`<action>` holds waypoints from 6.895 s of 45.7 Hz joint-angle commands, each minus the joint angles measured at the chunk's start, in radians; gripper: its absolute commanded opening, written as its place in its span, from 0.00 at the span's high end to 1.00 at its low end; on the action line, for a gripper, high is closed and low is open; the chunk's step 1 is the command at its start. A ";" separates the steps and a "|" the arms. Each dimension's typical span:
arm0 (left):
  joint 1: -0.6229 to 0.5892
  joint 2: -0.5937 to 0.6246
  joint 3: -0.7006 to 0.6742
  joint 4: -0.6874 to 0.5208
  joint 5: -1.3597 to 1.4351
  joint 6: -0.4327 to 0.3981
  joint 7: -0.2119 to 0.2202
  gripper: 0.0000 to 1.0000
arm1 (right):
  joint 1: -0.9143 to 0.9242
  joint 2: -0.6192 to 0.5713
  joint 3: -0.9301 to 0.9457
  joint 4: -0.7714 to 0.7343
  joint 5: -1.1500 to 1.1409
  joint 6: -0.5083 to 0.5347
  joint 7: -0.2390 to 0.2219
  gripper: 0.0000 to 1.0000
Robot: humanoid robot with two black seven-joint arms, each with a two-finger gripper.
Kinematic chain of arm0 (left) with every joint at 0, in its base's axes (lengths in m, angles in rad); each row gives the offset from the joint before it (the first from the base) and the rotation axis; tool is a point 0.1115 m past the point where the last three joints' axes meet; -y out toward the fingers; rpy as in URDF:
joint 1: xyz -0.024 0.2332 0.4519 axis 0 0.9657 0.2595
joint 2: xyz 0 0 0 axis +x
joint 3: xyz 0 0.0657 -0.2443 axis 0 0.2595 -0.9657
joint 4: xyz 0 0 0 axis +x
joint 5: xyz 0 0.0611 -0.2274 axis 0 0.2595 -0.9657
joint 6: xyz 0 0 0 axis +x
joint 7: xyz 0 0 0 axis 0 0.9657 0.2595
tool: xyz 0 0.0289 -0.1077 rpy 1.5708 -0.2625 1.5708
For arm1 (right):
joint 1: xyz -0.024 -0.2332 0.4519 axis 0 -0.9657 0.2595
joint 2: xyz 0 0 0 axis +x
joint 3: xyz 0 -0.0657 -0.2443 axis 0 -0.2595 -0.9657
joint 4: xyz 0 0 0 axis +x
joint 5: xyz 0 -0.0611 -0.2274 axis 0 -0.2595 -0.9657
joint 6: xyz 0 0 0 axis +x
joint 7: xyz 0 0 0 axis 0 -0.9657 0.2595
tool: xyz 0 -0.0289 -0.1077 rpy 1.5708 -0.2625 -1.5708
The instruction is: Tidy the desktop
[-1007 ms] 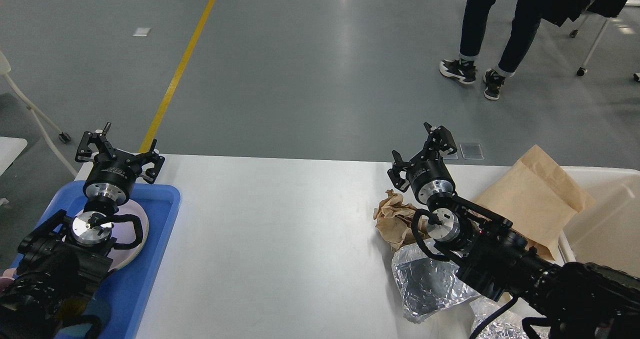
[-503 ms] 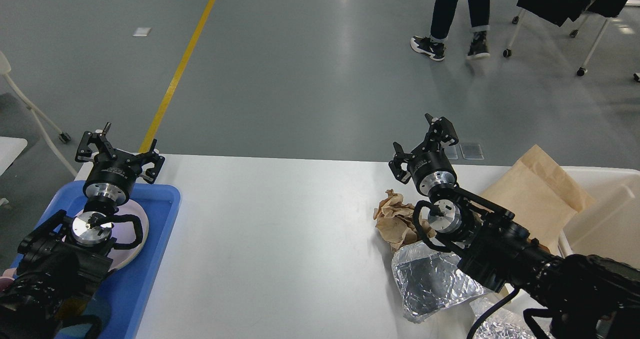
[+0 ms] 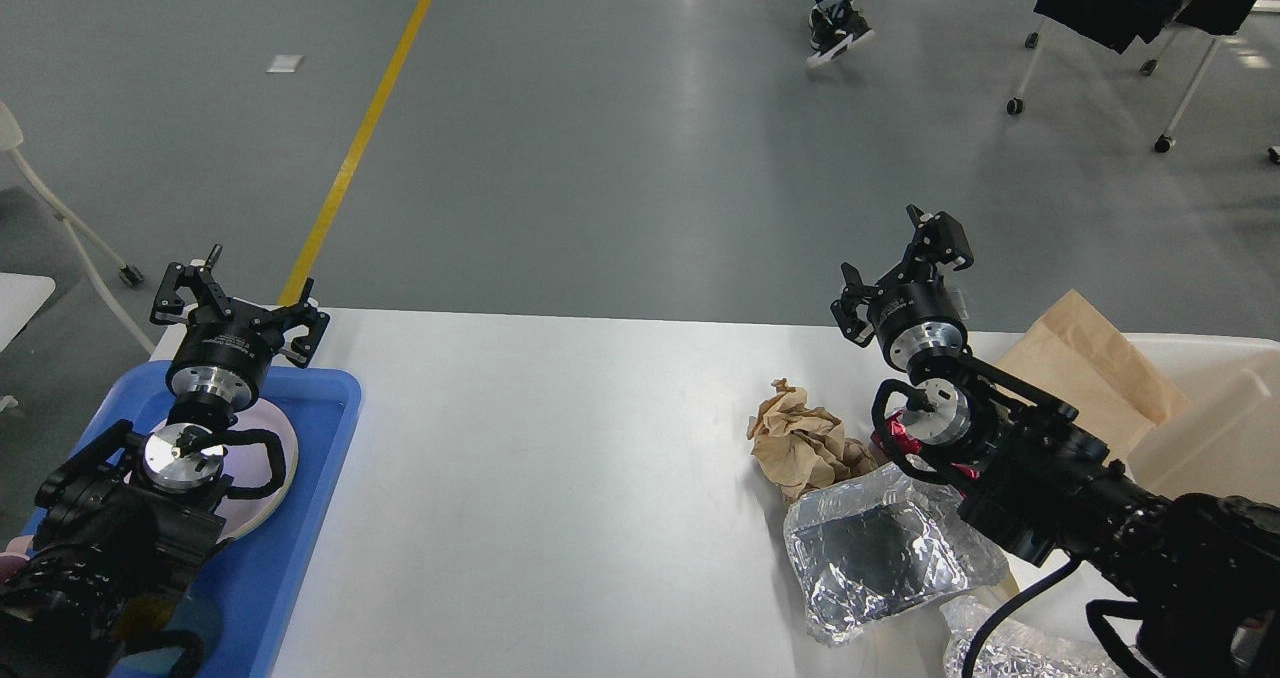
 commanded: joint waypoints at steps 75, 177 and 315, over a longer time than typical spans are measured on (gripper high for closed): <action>0.000 0.000 0.000 0.000 0.000 0.000 0.000 0.04 | 0.450 -0.254 -1.084 0.116 -0.390 0.158 -0.647 0.00; 0.000 0.000 0.000 0.000 0.000 0.000 0.000 0.04 | 0.400 0.249 -1.482 -0.056 -0.270 0.388 -0.687 0.09; 0.000 0.000 0.000 0.000 0.000 0.000 0.000 0.04 | 0.805 -0.377 -1.647 0.437 -0.272 0.058 -0.722 0.00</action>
